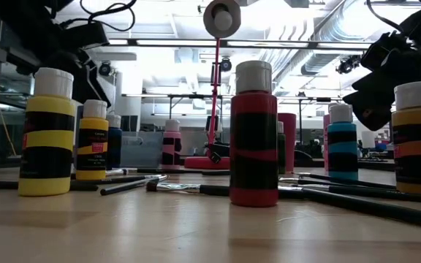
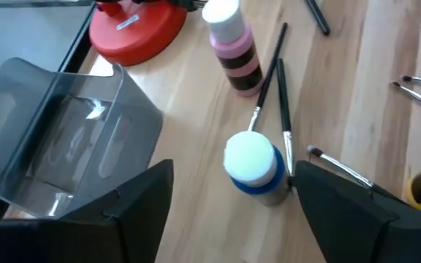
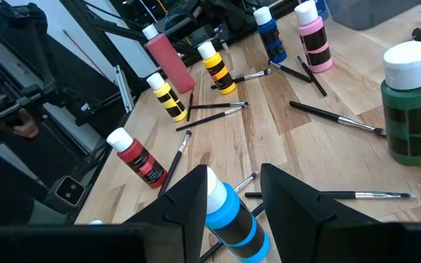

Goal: Pick & Place Paint Supplies
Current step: Put the small blue black paint bottle into the bin

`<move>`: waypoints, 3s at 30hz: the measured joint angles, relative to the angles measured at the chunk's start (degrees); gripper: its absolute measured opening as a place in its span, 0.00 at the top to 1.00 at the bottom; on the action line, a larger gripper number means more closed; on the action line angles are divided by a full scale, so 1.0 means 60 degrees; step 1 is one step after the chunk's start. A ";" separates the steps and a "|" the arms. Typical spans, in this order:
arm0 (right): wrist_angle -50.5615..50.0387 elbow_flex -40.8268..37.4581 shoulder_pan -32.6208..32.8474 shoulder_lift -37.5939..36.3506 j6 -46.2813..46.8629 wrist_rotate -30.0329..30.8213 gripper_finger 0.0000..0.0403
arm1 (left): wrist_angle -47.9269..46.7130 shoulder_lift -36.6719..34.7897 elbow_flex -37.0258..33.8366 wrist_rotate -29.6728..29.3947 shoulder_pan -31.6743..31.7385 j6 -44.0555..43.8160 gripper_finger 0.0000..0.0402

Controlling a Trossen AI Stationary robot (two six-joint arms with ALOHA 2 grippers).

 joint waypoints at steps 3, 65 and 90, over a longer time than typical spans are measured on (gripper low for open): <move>0.0000 -0.0002 -0.0003 -0.0001 -0.0001 0.0000 0.70 | 0.0044 0.0014 -0.0024 -0.0098 0.0000 -0.0026 0.30; -0.0011 -0.0003 -0.0003 0.0001 0.0000 0.0000 0.70 | 0.2718 0.0611 0.0803 -0.1473 0.0324 0.0298 0.71; -0.0004 0.0000 0.0000 0.0000 0.0000 0.0004 0.70 | 0.3471 0.2872 0.1953 0.0892 0.7638 0.0851 0.72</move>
